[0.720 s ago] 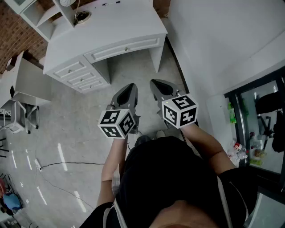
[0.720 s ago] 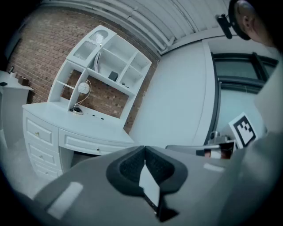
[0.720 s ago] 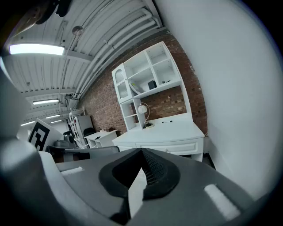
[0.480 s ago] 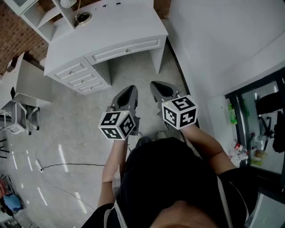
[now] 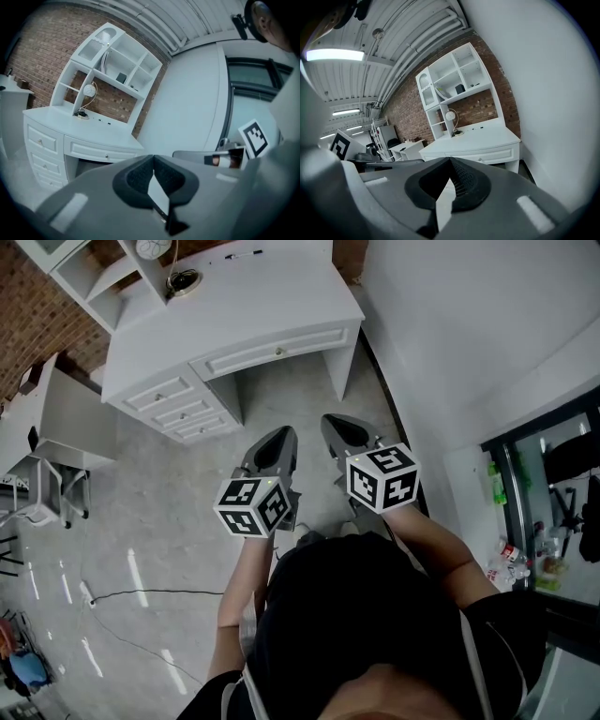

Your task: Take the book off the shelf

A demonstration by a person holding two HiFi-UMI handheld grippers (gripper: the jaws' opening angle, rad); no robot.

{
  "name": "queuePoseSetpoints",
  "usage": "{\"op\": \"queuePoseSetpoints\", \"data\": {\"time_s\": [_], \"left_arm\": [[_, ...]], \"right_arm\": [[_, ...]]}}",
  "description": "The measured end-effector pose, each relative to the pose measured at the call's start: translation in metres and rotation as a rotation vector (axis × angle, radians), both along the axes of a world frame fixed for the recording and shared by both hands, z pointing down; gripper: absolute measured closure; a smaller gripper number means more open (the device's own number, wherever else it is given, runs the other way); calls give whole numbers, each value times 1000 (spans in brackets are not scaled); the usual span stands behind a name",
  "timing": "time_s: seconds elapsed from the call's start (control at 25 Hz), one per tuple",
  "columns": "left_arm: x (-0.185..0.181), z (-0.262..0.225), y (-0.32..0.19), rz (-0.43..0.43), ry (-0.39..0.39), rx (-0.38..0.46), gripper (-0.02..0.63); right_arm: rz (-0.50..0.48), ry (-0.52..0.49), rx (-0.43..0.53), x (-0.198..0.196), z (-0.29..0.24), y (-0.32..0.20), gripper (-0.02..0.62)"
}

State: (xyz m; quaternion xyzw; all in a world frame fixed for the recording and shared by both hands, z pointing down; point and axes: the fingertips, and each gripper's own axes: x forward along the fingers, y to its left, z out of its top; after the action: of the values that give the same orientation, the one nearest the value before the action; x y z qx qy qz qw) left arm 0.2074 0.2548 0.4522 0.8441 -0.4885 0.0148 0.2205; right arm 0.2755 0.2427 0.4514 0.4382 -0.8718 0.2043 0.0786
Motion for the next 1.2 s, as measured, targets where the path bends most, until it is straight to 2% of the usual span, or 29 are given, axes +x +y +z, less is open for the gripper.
{"op": "queuePoseSetpoints", "data": {"time_s": [0.64, 0.92, 1.2], "left_arm": [[-80, 9, -10, 31, 4, -19, 600], [-91, 12, -25, 32, 27, -25, 600], [-99, 6, -69, 0, 20, -20, 600]], "right_arm": [[14, 24, -1, -80, 4, -13, 601], [36, 49, 4, -83, 3, -31, 601], [18, 31, 10, -91, 1, -81, 601]]}}
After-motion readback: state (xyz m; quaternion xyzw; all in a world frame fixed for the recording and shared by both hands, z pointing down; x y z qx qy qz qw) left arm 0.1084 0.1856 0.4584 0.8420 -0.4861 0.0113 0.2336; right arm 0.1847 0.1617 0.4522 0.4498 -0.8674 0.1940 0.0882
